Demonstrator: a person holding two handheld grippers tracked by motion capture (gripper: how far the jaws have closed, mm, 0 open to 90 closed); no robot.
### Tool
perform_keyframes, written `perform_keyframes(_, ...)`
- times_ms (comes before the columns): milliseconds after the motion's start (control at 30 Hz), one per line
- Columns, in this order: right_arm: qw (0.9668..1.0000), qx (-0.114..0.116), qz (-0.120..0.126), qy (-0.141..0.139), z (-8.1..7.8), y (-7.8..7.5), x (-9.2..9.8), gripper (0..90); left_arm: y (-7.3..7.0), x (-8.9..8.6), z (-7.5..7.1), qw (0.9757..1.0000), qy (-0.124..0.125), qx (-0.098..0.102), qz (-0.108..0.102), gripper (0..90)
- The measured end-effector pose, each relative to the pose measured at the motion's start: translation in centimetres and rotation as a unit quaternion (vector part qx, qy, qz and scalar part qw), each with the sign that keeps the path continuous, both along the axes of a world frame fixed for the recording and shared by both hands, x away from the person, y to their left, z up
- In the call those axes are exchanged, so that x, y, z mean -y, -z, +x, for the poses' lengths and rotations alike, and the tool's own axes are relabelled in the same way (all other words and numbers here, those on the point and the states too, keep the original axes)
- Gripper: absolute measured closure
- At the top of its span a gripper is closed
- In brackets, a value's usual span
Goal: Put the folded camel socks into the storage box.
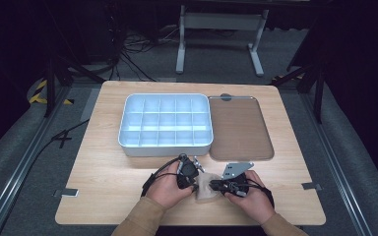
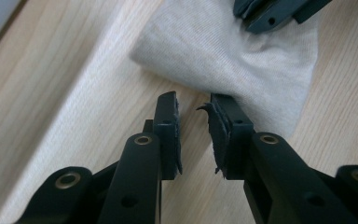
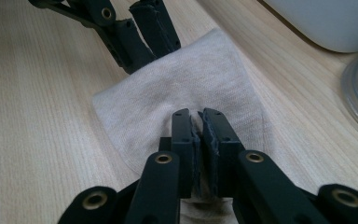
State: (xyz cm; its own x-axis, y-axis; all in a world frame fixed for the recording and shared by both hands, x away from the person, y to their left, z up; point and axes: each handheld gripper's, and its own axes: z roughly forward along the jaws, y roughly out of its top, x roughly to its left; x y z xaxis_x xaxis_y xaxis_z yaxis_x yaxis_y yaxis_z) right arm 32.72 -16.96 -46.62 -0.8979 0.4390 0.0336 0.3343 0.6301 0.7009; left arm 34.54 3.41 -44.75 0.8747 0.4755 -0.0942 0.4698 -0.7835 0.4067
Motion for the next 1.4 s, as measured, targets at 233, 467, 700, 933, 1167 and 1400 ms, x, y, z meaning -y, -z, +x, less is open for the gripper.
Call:
perform_keyframes(233, 1.0000, 0.003, 0.001, 0.000, -0.1, 0.0, 0.0, 83.2, -1.0, 0.7, -0.5, 0.9994, 0.018, 0.020, -0.019, 73.3)
perform_keyframes(467, 0.9999, 0.008, 0.000, 0.007, -0.3, 0.1, -0.1, 82.9, -1.8, 1.6, -0.9, 0.9980, 0.033, 0.037, -0.040, 73.3)
perform_keyframes(700, 0.9999, 0.012, -0.003, 0.011, -0.5, 0.0, -0.2, 81.9, -1.9, 1.8, -1.0, 0.9977, 0.036, 0.045, -0.036, 72.3)
perform_keyframes(933, 0.9998, 0.011, 0.003, 0.014, -0.5, -1.0, 0.5, 75.9, -2.2, 1.6, -1.0, 0.9977, 0.031, 0.047, -0.039, 72.6)
perform_keyframes(1167, 0.9990, 0.005, 0.017, 0.042, -0.2, -3.7, 3.5, 73.7, -2.0, 1.6, -1.0, 0.9979, 0.031, 0.042, -0.038, 72.2)
perform_keyframes(1400, 0.9941, -0.046, -0.073, 0.065, 0.6, -2.8, 5.3, 79.7, -2.0, 1.7, -1.1, 0.9981, 0.029, 0.040, -0.036, 72.2)
